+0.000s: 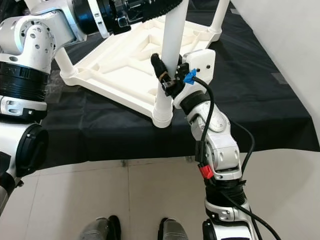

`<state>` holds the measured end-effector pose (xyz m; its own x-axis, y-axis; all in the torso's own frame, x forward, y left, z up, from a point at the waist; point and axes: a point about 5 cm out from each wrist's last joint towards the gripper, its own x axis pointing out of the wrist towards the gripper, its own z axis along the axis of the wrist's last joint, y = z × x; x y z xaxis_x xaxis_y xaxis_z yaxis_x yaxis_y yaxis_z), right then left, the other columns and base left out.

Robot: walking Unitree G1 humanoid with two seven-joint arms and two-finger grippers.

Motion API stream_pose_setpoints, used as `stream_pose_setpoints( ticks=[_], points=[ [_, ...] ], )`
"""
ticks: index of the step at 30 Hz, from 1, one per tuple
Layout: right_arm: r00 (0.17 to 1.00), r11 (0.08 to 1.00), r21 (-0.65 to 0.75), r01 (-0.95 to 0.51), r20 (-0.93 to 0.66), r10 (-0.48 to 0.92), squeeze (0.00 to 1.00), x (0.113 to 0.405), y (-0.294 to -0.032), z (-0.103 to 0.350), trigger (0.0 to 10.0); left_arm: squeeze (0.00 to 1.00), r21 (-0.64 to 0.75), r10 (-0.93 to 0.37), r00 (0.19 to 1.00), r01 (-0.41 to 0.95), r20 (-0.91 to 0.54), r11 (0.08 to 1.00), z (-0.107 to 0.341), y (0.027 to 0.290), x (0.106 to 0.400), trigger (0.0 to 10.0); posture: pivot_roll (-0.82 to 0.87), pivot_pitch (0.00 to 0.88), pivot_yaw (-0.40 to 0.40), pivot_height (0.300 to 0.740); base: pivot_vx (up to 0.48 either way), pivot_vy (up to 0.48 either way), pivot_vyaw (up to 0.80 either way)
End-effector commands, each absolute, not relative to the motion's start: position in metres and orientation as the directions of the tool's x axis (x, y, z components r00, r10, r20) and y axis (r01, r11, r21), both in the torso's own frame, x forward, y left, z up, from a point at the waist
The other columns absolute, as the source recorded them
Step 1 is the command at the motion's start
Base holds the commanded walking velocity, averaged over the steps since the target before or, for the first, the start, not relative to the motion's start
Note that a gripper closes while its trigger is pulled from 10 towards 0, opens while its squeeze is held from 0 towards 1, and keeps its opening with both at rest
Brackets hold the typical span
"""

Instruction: Building children table

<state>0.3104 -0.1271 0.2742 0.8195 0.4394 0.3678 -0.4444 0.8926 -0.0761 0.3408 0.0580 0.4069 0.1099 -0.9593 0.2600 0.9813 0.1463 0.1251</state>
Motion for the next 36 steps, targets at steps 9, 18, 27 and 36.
stream_pose_setpoints(
  ticks=[9,18,27,36],
  points=[
    [0.805,0.855,-0.04,-0.517,0.316,0.502,0.0,0.307,-0.113,0.262,0.0,0.0,0.224,-0.964,0.192,0.947,0.187,0.232,0.409,0.045,0.353,8.2,-0.06,0.216,0.02,0.74,0.0,0.0,0.0],
    [0.787,0.839,-0.045,-0.542,0.323,0.526,0.0,0.304,-0.11,0.265,0.0,0.0,0.208,-0.972,0.16,0.959,0.173,0.195,0.406,0.028,0.357,0.0,-0.07,0.224,0.021,0.74,0.0,0.0,0.0],
    [0.759,0.814,-0.074,-0.577,0.318,0.567,0.0,0.301,-0.109,0.269,3.7,0.0,0.231,-0.978,0.135,0.958,0.157,0.169,0.406,0.028,0.355,0.0,-0.08,0.235,0.024,0.74,0.0,0.0,0.0],
    [0.579,0.604,-0.257,-0.755,0.17,0.797,1.0,0.296,-0.125,0.265,10.0,0.0,0.26,-0.986,0.098,0.957,0.137,0.132,0.408,0.023,0.353,0.0,-0.07,0.256,0.015,0.74,0.0,0.0,0.0]
  ],
)
